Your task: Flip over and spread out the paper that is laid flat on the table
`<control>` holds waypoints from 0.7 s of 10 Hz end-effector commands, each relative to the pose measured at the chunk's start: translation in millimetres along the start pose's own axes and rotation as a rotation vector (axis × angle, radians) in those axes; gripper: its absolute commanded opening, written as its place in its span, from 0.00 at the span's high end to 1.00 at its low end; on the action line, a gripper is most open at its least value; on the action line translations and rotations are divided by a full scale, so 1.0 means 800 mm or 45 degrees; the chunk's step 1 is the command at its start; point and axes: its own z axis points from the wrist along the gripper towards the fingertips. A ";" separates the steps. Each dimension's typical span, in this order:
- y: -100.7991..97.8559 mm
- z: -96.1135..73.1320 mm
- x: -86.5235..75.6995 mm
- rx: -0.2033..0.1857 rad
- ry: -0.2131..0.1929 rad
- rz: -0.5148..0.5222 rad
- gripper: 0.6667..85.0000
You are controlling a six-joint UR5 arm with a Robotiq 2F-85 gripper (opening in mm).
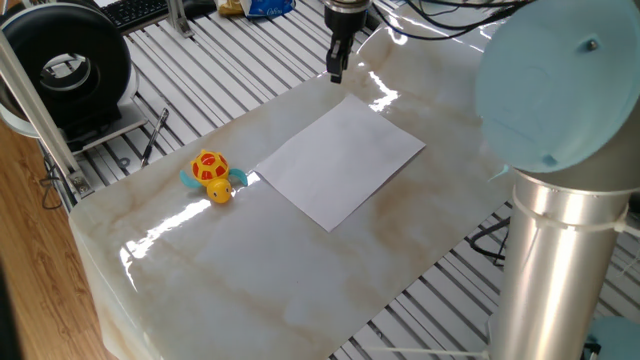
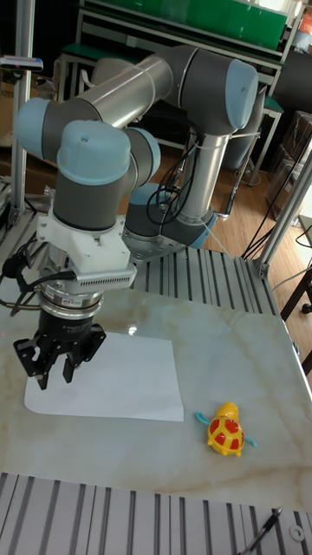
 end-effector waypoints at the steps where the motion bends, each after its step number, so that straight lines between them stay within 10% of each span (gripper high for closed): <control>1: 0.001 0.003 -0.004 -0.031 -0.022 0.000 0.52; 7: -0.006 0.003 0.005 -0.029 -0.021 -0.010 0.53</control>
